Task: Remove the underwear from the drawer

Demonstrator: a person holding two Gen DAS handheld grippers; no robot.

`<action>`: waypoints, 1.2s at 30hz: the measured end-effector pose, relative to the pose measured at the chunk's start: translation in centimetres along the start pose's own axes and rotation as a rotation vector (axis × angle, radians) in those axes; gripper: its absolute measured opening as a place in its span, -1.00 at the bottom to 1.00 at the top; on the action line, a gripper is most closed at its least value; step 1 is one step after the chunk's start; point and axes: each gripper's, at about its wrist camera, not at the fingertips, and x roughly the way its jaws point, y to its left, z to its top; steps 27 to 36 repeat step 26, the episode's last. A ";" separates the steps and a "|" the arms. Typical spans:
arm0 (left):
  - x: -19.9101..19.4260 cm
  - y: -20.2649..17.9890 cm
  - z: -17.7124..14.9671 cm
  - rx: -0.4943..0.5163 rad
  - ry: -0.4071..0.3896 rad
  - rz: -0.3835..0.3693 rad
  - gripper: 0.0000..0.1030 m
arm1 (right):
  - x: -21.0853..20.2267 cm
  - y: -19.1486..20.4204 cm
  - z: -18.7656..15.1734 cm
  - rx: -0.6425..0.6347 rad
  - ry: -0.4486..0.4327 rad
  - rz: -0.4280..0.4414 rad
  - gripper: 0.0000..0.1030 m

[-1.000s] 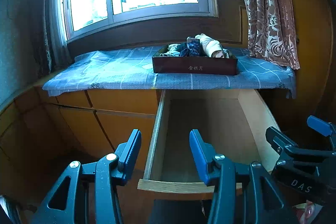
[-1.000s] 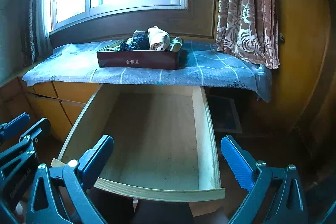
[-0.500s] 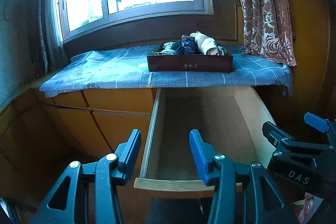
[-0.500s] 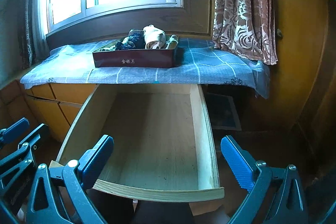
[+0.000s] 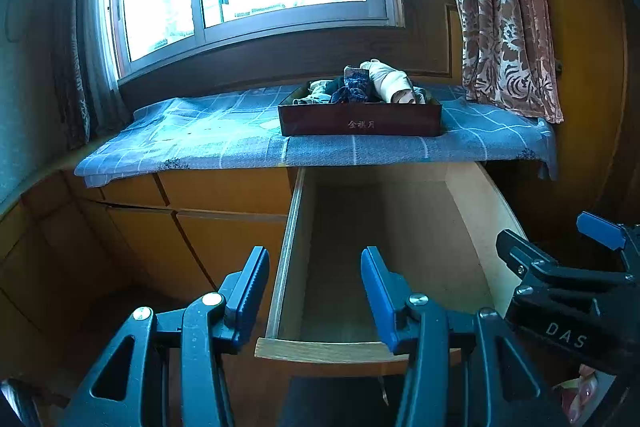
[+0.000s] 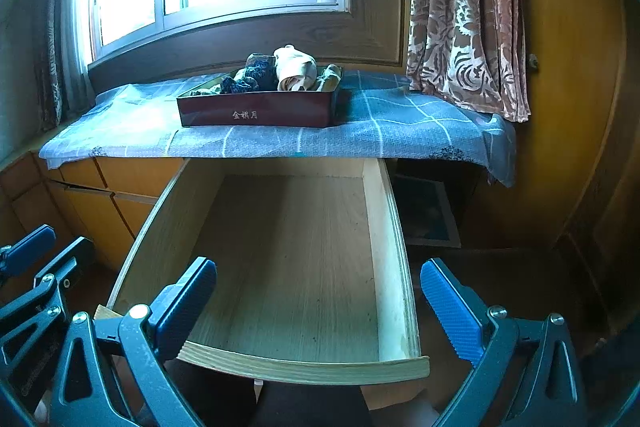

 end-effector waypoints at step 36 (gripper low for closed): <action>0.1 0.1 -0.1 -0.008 0.005 -0.050 -0.07 | 0.3 0.0 -0.1 0.006 0.012 0.005 0.99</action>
